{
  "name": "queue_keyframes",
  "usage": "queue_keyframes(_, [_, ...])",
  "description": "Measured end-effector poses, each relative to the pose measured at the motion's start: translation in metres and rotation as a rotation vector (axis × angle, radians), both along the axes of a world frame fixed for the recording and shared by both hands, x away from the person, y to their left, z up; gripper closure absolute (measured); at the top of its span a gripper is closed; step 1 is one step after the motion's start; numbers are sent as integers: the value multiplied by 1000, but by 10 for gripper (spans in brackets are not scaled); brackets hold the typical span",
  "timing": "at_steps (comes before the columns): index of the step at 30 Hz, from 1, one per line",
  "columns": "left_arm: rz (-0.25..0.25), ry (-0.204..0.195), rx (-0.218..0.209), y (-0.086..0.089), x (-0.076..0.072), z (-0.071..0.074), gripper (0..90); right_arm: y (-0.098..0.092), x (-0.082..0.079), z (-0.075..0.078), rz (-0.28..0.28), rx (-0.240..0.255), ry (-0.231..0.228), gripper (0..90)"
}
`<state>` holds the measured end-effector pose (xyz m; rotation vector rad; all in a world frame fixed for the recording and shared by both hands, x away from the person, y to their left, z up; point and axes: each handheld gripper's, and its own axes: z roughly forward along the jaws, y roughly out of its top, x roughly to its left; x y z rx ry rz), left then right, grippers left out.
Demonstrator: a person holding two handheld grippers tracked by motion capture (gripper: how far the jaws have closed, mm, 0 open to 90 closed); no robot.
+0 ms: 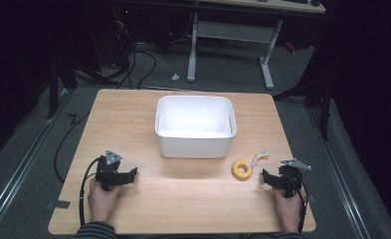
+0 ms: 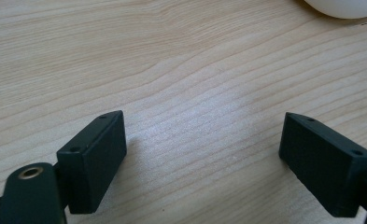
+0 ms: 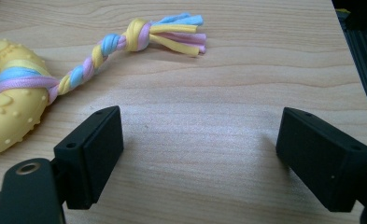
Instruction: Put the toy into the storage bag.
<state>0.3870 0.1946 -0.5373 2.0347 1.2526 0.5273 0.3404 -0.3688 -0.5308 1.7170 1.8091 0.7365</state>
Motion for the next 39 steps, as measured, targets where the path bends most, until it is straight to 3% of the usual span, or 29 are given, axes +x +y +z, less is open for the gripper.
queue_keyframes(19, [-7,0,-5,0,-1,0,158,0,0,0,2,-1,-1,149])
queue_keyframes(22, [-7,0,-5,0,-1,0,158,0,-1,0,41,-2,2,147])
queue_keyframes(29, [-7,0,-5,0,-1,0,158,1,-2,1,61,-2,13,150])
queue_keyframes(39, [-7,0,-6,0,-1,0,158,1,-4,5,62,-5,28,257])
